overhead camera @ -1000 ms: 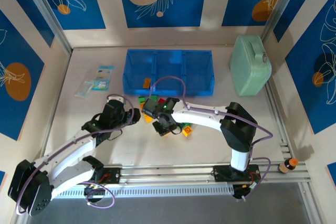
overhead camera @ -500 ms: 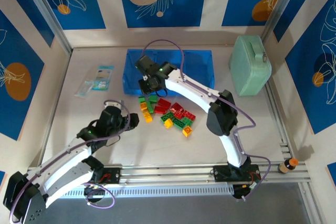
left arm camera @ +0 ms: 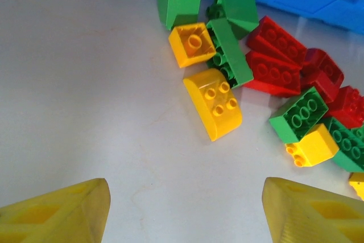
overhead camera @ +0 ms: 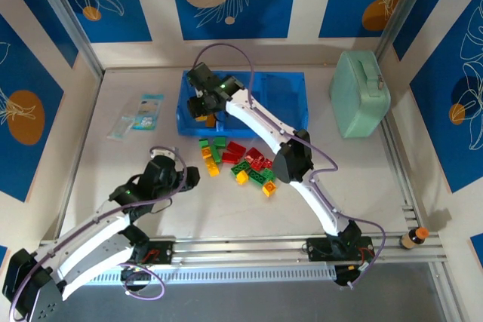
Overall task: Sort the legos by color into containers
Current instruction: Place the lego in the container, then pick up the lego from the center of the table.
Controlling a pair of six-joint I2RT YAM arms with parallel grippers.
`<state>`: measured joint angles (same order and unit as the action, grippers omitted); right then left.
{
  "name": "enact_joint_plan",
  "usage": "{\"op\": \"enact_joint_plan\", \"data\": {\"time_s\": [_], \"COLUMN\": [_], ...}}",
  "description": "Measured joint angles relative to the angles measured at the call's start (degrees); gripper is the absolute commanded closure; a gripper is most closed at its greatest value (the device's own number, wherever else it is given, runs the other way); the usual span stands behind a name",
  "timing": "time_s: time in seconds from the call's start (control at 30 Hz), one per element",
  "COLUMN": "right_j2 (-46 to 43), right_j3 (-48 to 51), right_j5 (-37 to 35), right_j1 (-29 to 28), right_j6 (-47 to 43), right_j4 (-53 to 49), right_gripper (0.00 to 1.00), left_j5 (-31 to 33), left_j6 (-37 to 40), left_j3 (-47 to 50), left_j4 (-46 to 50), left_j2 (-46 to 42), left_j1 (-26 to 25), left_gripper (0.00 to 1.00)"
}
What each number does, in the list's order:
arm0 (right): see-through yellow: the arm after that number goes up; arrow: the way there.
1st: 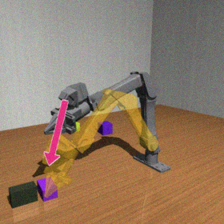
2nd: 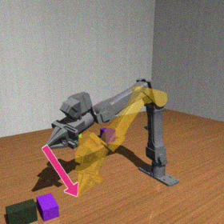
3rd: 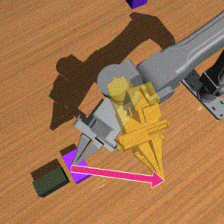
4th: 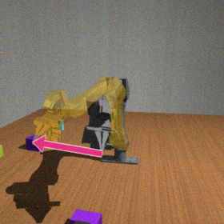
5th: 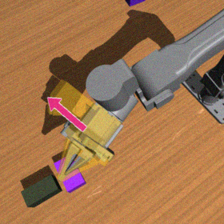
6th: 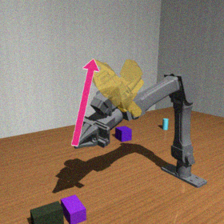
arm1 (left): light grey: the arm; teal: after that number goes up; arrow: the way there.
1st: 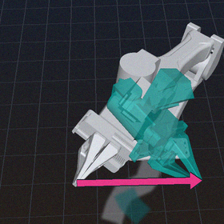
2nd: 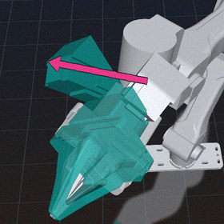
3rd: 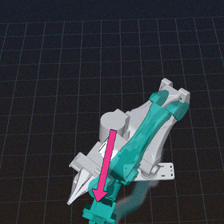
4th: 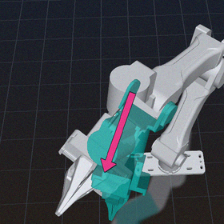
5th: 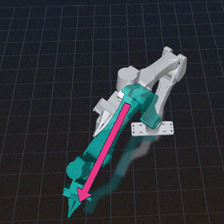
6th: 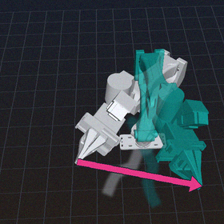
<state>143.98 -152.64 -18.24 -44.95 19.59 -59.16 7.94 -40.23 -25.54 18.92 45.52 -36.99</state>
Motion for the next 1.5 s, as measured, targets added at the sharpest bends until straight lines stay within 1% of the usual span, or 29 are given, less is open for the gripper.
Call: {"op": "enact_joint_plan", "data": {"time_s": [0.13,0.27,0.37,0.53,0.6,0.73,1.03,1.27,1.37,1.5], "right_j2": [-1.46,-8.46,-16.55,-33.0,-38.95,-47.28,-58.64,-65.7,-66.71,-66.99], "right_j3": [2.16,11.61,19.87,36.22,42.66,54.21,72.7,80.76,82.88,84.87], "right_j5": [0.24,0.26,0.24,0.33,0.37,0.31,0.2,0.26,0.28,0.63], "right_j1": [0.74,0.31,-0.79,-1.68,-1.29,0.44,3.37,4.98,5.27,5.29], "right_j6": [-0.09,-0.09,-0.07,0.9,1.79,3.74,7.61,10.23,11.08,12.02], "right_j4": [-0.46,0.37,2.6,8.9,11.67,15.65,19.63,22.4,23.04,24.02], "right_gripper": [0.24,0.24,0.25,0.26,0.26,0.26,0.26,0.26,0.27,0.27], "left_j5": [0.04,0.15,0.33,1.09,1.31,2.21,5.73,7.32,7.8,8.26], "left_j6": [0.0,-0.02,-0.04,0.0,-0.02,-0.31,-1.86,-2.19,-2.19,-1.97], "left_j3": [-0.11,-0.9,-2.16,-5.84,-7.85,-11.06,-17.33,-20.55,-21.88,-22.77], "left_j4": [0.0,-0.24,-0.98,-3.23,-3.67,-4.59,-4.55,-4.55,-4.52,-4.46], "left_j2": [2.62,5.81,8.57,15.58,19.5,26.67,37.77,44.0,46.29,48.15], "left_j1": [-1.53,-3.26,-4.39,-6.34,-6.93,-7.45,-7.54,-7.54,-7.54,-7.39], "left_gripper": [0.29,0.29,0.29,0.29,0.29,0.3,0.33,0.37,0.42,0.54]}}
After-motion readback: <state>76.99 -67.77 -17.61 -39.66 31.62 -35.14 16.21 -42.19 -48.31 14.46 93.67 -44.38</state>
